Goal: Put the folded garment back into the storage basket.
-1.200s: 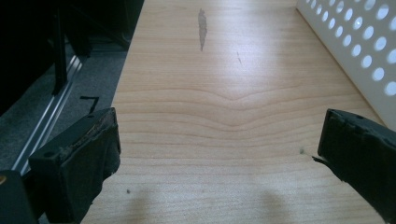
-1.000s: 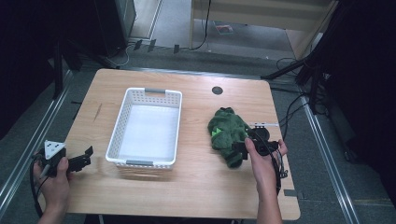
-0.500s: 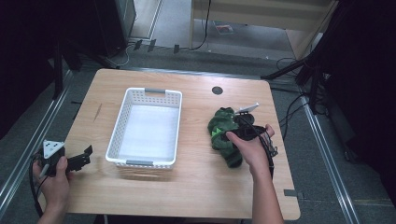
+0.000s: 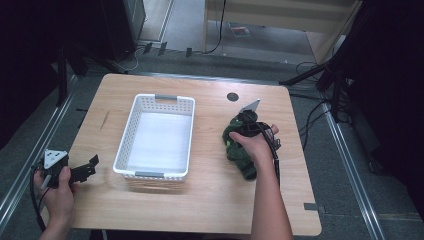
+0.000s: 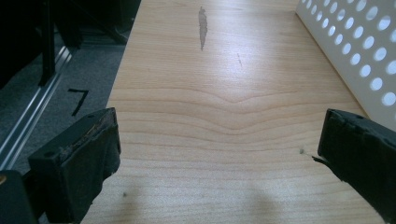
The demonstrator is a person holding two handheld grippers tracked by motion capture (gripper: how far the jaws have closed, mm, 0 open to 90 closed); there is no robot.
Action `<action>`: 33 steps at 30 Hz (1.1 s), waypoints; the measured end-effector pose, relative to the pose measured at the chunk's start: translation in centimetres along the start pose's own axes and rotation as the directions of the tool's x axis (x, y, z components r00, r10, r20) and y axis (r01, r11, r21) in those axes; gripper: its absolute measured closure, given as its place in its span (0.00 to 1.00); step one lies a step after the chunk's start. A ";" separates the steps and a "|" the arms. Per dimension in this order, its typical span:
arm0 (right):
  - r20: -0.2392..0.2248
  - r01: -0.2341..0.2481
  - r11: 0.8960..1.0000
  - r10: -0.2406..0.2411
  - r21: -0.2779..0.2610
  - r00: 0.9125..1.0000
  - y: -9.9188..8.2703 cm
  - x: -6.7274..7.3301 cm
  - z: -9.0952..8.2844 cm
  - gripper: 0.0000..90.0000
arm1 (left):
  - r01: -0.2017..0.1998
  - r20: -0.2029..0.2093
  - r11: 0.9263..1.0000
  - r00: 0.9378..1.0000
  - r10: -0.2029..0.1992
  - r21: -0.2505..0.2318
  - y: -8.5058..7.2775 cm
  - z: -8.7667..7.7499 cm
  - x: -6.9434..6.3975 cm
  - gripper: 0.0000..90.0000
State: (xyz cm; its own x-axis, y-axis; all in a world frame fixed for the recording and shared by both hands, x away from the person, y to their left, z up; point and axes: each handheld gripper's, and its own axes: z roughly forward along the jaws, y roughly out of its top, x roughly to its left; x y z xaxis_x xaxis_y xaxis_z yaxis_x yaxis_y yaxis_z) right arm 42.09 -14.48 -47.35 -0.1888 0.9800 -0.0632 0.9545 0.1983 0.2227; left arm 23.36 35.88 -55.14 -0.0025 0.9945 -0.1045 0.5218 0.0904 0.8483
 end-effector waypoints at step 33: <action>-0.056 -0.106 0.990 0.112 0.091 0.992 0.2 -0.3 3.9 0.25 | 0.006 0.002 1.000 1.000 -0.006 -0.003 -0.2 -0.3 0.0 0.00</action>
State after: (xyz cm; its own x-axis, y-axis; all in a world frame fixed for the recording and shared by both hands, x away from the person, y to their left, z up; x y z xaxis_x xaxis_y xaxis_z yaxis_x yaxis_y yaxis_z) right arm 43.21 -14.77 -51.06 -0.0937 0.9955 0.0163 0.9861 0.0905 0.1390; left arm 23.03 35.91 -55.17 -0.0041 0.9939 -0.1105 0.5194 0.0966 0.8490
